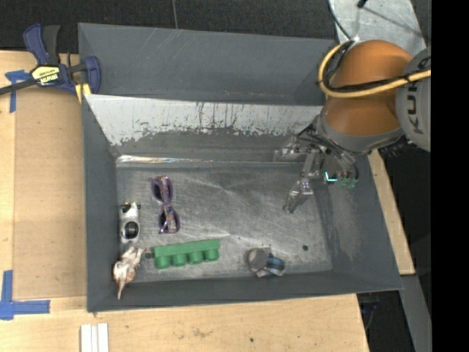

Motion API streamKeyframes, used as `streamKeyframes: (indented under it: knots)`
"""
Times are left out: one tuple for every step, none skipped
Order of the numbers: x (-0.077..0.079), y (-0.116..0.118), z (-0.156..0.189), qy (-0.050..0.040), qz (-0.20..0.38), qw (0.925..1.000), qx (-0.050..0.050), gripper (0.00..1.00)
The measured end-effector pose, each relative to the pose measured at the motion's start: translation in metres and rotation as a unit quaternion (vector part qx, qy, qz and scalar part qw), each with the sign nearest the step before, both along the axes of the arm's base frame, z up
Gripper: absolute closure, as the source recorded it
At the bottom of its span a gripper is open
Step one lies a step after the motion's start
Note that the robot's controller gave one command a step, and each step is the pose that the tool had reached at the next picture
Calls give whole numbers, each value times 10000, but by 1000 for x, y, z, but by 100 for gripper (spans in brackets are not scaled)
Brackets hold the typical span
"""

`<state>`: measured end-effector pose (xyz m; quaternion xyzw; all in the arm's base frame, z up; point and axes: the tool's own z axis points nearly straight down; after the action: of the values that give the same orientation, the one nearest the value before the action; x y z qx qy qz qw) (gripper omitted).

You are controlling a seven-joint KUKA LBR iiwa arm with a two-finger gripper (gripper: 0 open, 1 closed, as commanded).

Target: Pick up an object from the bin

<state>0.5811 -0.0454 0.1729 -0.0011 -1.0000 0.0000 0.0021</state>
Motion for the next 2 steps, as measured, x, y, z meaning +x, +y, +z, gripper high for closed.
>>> streamKeyframes:
  knots:
    - [2, 0, 4, -40, 5, 10000, -3, 0]
    - [-3, 22, -24, -74, 294, 9995, -14, 0]
